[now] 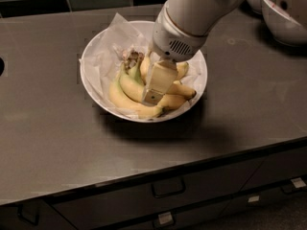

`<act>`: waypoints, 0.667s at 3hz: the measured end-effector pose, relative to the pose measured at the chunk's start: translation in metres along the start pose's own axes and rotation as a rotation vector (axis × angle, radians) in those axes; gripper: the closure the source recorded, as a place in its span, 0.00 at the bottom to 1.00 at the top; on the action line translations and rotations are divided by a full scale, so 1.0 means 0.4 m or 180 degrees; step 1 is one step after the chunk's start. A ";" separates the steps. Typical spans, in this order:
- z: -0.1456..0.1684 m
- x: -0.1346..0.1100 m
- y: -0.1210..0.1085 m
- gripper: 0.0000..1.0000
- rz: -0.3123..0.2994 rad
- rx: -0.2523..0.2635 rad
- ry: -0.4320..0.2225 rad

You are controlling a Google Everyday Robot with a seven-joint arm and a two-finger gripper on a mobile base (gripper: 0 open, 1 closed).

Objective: Pick banana from white bowl

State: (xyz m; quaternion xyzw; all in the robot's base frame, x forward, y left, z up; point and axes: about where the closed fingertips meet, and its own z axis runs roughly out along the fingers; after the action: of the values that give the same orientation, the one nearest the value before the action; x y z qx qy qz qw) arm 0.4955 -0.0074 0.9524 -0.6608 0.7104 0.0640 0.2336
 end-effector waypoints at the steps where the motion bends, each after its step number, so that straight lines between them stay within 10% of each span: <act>1: -0.006 -0.002 0.002 0.30 0.0137 0.0217 0.0053; 2: 0.007 0.007 0.002 0.39 0.0273 0.0415 0.0057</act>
Offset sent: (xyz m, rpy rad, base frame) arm 0.0038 -0.0055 -0.0138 0.0142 -0.1242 -0.2145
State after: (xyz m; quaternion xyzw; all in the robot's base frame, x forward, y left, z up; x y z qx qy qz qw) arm 0.4954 -0.0085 0.9486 -0.6137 0.7427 0.0217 0.2669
